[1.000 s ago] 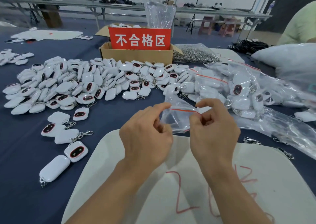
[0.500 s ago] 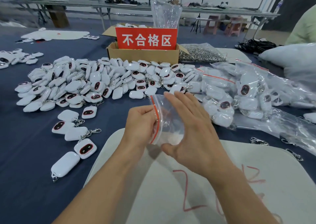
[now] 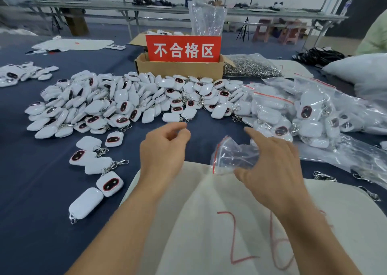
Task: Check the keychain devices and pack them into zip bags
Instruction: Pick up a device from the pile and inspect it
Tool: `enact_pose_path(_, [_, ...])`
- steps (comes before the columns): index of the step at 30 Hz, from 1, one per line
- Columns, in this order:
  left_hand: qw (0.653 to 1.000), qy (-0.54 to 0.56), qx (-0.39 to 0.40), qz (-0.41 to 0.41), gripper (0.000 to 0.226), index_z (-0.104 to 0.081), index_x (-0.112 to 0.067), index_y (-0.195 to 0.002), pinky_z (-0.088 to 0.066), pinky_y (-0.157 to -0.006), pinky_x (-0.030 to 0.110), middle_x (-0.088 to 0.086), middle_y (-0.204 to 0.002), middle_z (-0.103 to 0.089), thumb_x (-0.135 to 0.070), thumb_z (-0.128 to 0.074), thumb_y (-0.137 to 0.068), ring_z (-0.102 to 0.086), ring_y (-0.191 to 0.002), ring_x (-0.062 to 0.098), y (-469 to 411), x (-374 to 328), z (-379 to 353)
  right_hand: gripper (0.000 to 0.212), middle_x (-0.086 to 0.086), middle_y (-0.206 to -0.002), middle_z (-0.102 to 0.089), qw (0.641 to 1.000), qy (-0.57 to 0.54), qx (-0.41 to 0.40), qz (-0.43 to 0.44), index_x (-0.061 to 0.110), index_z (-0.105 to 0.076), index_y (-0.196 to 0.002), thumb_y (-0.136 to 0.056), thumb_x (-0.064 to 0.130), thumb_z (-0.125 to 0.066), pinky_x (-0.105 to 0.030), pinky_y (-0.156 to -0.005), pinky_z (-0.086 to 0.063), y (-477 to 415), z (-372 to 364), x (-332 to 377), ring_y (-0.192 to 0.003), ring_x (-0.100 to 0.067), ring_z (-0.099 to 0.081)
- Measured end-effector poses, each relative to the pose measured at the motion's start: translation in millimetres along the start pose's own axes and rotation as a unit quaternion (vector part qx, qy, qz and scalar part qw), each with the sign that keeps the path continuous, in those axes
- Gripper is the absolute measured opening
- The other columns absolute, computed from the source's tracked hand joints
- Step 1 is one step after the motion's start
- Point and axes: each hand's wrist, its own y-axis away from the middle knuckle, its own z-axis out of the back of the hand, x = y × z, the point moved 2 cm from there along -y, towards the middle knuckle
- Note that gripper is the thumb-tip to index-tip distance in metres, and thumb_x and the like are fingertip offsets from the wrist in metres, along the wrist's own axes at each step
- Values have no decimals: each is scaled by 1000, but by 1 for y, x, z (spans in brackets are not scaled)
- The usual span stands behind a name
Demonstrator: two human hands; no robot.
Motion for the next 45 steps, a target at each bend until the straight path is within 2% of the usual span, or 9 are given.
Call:
enact_pose_path(3, [975, -214, -29, -58, 41, -72, -32, -121, -45, -99, 37, -6, -125, -69, -44, -65, -83, -58, -122, 20, -44, -2, 23, 102, 6, -159, -44, 995, -63, -56, 51, 32, -39, -157, -69, 21, -88, -41, -126, -19, 3, 5, 6, -149, -18, -29])
enact_pose_path(8, [931, -360, -50, -15, 86, -34, -21, -158, -16, -125, 50, 11, -170, -14, -61, -61, -87, -6, -158, 30, -136, 12, 45, 86, 21, -155, -46, 963, -185, -56, 185, 34, -50, -150, -71, 28, -83, -19, -122, -21, 27, -25, 56, -149, -4, -32])
enact_pose_path(15, [892, -451, -1, -18, 95, -23, -28, -160, -25, -117, 61, 16, -167, -19, -79, -46, -84, -14, -154, 38, -177, 42, 17, 77, 26, -152, -44, 978, -175, 3, 118, 39, -54, -145, -76, 24, -83, -5, -115, -13, 7, -48, 44, -143, 9, -27])
enact_pose_path(21, [925, -364, 59, -96, 88, -30, -32, -158, -37, -112, 49, 5, -160, -36, -72, -56, -85, -31, -146, 33, -155, 32, -8, 61, 25, -136, -57, 974, -184, -56, 120, 30, -73, -125, -68, 16, -88, -33, -111, -44, 10, -50, 48, -130, -8, -53])
enact_pose_path(28, [931, -283, 155, -168, 79, -29, -35, -159, -35, -118, 46, 1, -164, -30, -43, -67, -90, -28, -150, 27, -97, 0, -71, 49, 58, -119, -43, 972, -197, -76, 104, 33, -76, -118, -69, 26, -77, 0, -105, -26, 10, -49, 44, -121, 3, -51])
enact_pose_path(33, [947, -215, 167, -173, 72, -42, -27, -156, -35, -117, 37, -4, -158, -40, -9, -64, -90, -35, -146, 19, -74, -8, -70, 45, 29, -113, -58, 989, -138, -38, 26, 38, -71, -124, -82, 25, -79, -21, -98, -41, 9, -42, 27, -119, -8, -57])
enact_pose_path(37, [955, -185, 166, -163, 80, -41, -31, -155, -36, -114, 33, -6, -159, -42, -9, -69, -84, -42, -142, 18, -62, -9, -49, 27, 9, -84, -75, 992, -59, -107, -38, 37, -76, -110, -84, 28, -75, -31, -79, -43, 13, -30, 18, -71, -16, -60])
enact_pose_path(40, [947, -212, 142, -192, 68, -57, -32, -144, -38, -106, 31, -8, -152, -48, -9, -71, -81, -47, -136, 17, -46, -8, -41, 17, 11, -61, -62, 973, -26, -227, -19, 29, -80, -87, -76, 16, -79, -30, -75, -36, 15, -20, 22, -57, 3, -34])
enact_pose_path(45, [897, -331, 126, -265, 45, -64, -35, -134, -36, -110, 35, -11, -142, -54, -27, -65, -90, -49, -131, 17, -24, 2, -53, 28, 25, -83, -57, 957, -181, -190, 124, 27, -77, -95, -80, 8, -64, -16, -77, -41, 20, -32, 41, -80, -7, -57])
